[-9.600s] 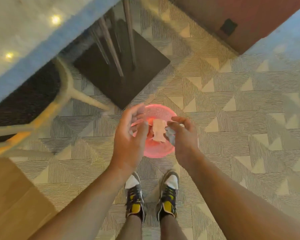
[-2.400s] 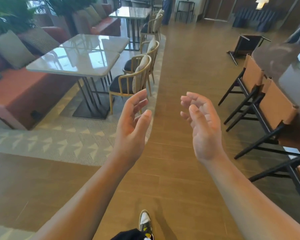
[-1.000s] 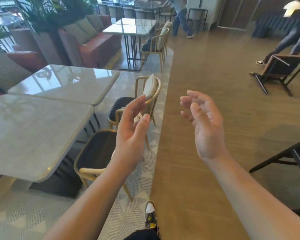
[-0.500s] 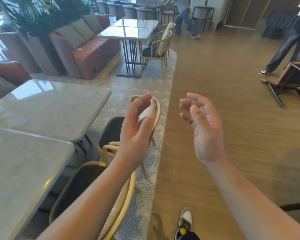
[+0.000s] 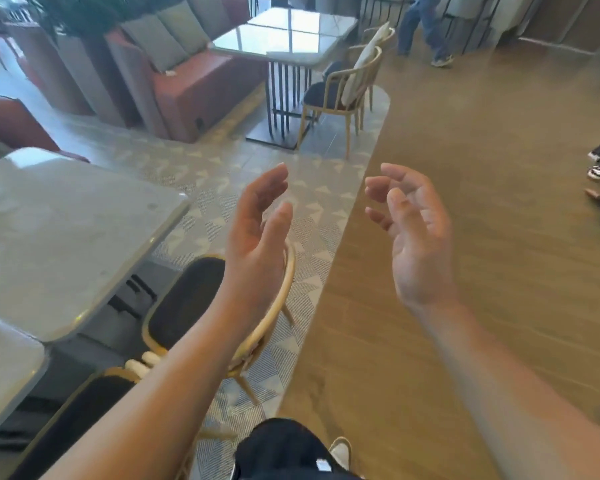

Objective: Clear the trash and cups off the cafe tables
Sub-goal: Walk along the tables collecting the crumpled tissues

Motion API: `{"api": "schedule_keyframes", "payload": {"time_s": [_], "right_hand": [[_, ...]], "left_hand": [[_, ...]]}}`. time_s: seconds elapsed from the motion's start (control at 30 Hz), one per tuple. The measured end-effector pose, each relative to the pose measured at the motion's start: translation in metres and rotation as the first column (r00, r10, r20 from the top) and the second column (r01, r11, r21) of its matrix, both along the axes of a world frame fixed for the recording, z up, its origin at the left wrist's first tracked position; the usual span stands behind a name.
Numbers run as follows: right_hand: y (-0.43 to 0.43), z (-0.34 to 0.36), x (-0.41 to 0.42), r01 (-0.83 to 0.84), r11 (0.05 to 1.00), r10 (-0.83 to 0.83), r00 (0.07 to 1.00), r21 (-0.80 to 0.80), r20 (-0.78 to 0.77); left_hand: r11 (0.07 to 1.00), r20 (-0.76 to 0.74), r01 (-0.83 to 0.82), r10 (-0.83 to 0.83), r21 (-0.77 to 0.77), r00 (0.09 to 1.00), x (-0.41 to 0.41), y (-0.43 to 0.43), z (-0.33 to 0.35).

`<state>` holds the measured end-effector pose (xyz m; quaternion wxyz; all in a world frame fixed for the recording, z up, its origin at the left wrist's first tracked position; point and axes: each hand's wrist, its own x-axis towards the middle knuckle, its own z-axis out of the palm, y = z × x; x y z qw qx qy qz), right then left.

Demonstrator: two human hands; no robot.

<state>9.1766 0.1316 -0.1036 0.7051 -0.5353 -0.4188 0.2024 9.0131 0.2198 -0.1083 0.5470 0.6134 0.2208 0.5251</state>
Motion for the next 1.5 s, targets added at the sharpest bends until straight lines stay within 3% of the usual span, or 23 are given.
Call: {"api": "schedule_keyframes", "payload": {"time_s": [0.4, 0.97, 1.33, 1.5], "right_hand": [[0.211, -0.02, 0.196, -0.088, 0.996, 0.088, 0.996, -0.022, 0.006], [0.585, -0.014, 0.41, -0.142, 0.989, 0.142, 0.99, -0.052, -0.007], [0.848, -0.01, 0.557, -0.269, 0.961, 0.269, 0.963, -0.06, -0.015], [0.962, 0.002, 0.604, -0.332, 0.942, 0.333, 0.943, -0.034, 0.003]], "left_hand": [[0.989, -0.07, -0.145, 0.148, 0.042, 0.987, 0.189, 0.201, -0.022], [0.979, -0.09, -0.204, 0.204, 0.01, 0.975, 0.405, 0.552, -0.012], [0.932, -0.132, -0.361, 0.363, 0.039, 0.922, 0.55, 0.789, -0.01], [0.919, -0.079, -0.392, 0.393, 0.033, 0.916, 0.595, 0.892, 0.001]]}}
